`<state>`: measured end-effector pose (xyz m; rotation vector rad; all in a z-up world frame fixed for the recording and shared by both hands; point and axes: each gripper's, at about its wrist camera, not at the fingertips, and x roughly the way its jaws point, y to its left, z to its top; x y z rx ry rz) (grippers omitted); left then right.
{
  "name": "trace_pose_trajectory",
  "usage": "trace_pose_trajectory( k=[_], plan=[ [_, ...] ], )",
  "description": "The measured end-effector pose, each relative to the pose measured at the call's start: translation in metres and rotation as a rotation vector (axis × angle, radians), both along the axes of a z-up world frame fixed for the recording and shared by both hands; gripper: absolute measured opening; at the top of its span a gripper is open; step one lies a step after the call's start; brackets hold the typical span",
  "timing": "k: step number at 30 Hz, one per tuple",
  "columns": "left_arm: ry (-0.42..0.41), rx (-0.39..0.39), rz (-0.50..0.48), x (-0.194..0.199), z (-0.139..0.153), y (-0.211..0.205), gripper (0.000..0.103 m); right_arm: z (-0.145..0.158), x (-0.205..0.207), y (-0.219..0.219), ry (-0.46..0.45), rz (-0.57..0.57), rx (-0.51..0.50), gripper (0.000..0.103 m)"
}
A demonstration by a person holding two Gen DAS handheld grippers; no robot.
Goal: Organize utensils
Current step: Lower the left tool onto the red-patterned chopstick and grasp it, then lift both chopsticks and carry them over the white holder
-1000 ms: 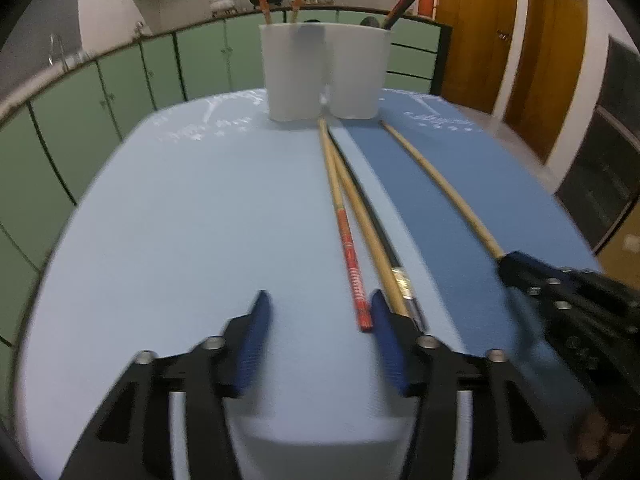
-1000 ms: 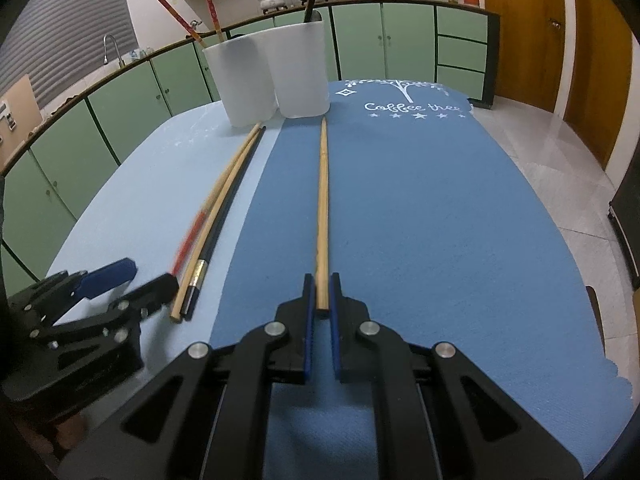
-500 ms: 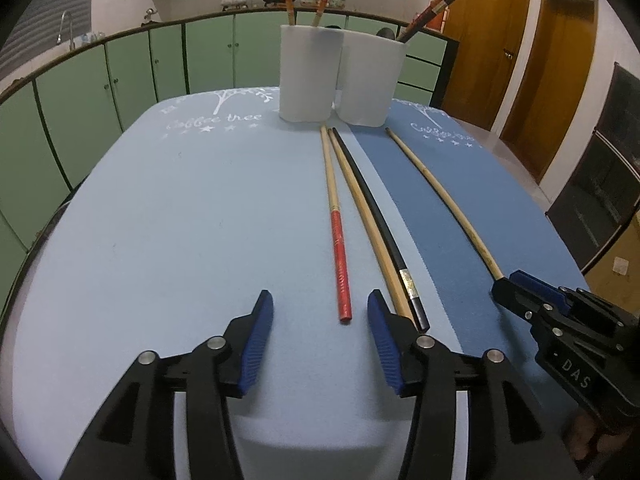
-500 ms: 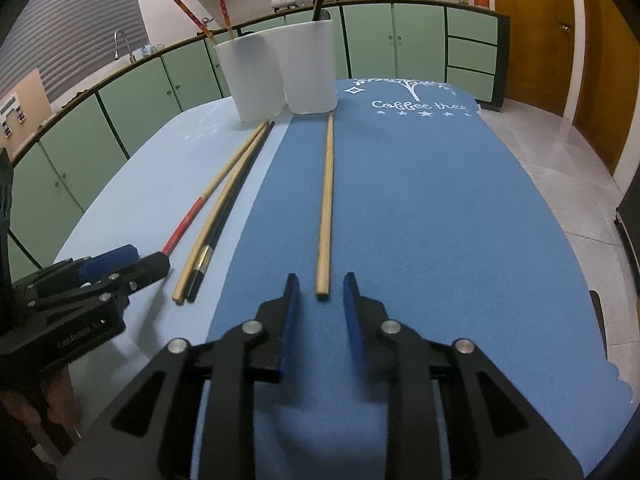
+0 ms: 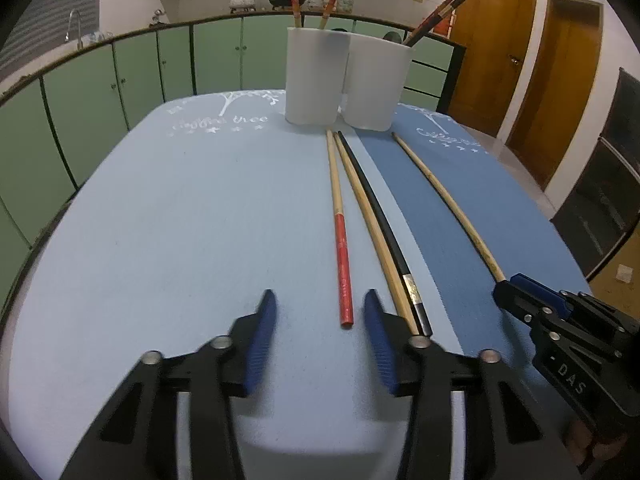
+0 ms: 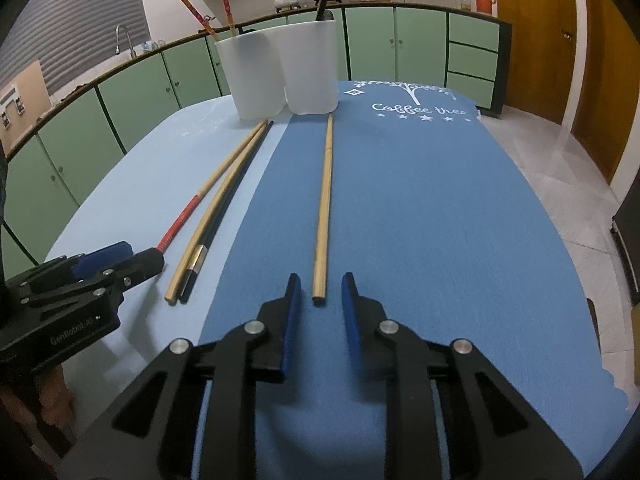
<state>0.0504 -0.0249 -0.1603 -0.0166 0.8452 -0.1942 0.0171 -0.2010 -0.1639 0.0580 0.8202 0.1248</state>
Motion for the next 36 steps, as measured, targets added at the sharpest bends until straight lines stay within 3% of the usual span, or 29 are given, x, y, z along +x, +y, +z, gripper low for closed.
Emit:
trace_pose_trajectory(
  k=[5, 12, 20, 36],
  plan=[
    [0.01, -0.01, 0.004, 0.004, -0.001, -0.005, 0.007, 0.0, 0.005, -0.001, 0.009, -0.011, 0.007, 0.007],
    [0.013, -0.021, 0.009, 0.002, 0.011, -0.002, 0.006, 0.01, 0.005, -0.007, 0.018, -0.016, 0.031, 0.006],
    [-0.016, -0.016, -0.015, -0.001, 0.047, 0.003, 0.006, 0.046, 0.002, -0.016, -0.028, -0.001, 0.033, 0.006],
    [-0.185, -0.046, -0.027, 0.0, 0.134, 0.018, 0.006, 0.133, 0.006, -0.032, -0.196, 0.01, 0.085, 0.006]
  ],
)
